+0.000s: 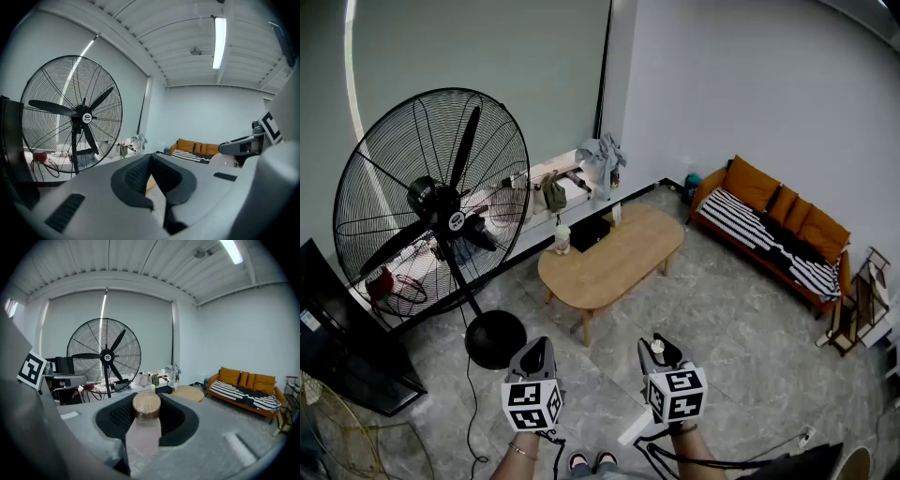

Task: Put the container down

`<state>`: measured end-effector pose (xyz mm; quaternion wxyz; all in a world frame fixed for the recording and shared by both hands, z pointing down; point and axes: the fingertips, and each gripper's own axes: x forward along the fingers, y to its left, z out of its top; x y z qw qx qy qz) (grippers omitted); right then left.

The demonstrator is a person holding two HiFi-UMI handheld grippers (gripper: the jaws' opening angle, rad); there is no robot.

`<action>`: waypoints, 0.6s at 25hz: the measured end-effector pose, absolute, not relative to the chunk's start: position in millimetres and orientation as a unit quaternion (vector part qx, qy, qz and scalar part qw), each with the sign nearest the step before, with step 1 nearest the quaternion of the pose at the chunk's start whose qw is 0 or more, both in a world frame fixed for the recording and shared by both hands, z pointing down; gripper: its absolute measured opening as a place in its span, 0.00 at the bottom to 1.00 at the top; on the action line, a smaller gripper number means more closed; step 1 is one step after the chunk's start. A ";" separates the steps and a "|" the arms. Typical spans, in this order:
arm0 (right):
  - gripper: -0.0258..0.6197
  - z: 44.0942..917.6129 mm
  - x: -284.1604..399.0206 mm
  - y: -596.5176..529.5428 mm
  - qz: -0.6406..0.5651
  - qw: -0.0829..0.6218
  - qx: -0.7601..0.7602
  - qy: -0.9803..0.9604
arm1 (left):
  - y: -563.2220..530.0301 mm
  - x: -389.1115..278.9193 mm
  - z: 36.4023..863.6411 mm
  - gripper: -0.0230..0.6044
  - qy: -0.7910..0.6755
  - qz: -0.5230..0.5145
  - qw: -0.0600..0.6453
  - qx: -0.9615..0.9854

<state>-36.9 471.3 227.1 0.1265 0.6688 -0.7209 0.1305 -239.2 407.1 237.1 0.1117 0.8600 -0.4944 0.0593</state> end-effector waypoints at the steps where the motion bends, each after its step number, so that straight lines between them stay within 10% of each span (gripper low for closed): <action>1: 0.24 227.6 -37.4 471.7 0.130 0.126 0.670 -0.720 | 407.0 -240.0 237.5 0.03 -0.494 0.059 0.111 0.860; 15: 0.24 235.3 -40.6 469.5 0.163 0.087 0.677 -0.712 | 400.6 -247.6 246.2 0.03 -0.476 0.073 0.105 0.870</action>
